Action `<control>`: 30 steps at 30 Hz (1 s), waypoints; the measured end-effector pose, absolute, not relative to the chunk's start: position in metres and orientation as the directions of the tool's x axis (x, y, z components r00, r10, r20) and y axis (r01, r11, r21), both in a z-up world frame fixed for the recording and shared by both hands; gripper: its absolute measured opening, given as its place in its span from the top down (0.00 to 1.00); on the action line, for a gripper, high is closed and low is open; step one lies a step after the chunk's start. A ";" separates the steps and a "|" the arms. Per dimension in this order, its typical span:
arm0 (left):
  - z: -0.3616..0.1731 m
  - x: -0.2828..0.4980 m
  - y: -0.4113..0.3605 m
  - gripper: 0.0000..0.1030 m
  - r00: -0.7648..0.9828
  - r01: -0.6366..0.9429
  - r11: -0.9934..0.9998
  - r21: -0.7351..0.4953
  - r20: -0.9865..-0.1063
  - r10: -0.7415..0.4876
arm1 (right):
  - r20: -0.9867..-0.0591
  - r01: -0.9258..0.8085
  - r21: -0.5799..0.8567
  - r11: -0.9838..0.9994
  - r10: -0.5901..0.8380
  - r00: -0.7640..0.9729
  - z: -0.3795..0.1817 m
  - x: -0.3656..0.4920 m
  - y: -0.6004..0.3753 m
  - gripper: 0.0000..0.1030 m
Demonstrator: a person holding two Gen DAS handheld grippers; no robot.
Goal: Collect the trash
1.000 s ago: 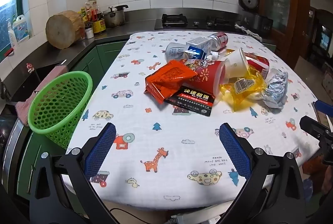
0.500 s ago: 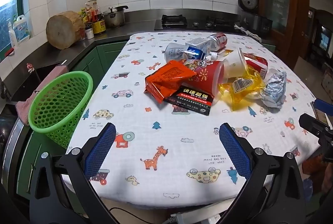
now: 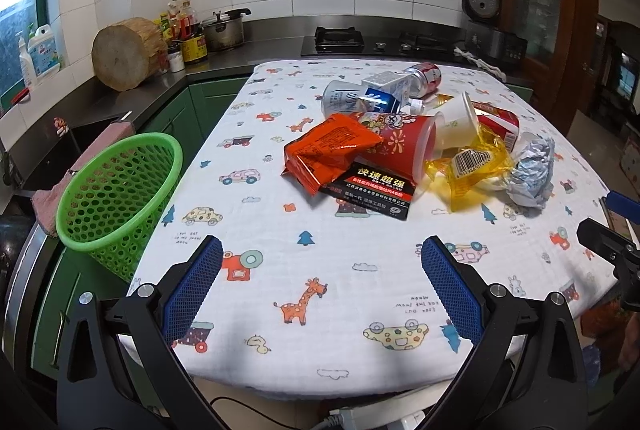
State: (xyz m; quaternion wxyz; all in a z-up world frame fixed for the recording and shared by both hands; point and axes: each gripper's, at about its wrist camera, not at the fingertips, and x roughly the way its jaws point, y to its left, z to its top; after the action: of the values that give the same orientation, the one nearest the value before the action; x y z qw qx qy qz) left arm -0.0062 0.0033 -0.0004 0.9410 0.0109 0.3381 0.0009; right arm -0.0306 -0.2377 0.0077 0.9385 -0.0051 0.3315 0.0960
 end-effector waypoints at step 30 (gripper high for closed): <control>-0.006 0.000 0.005 0.05 0.763 -0.002 1.000 0.014 -0.646 0.010 | -0.629 -0.185 0.059 0.981 0.181 0.756 0.001 -0.026 -0.235 0.06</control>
State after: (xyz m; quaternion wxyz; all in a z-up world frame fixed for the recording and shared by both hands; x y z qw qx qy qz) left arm -0.0003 0.0052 -0.0060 0.9390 0.0064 0.3440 0.0032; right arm -0.0261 -0.2347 0.0012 0.9370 -0.0033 0.3352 0.0977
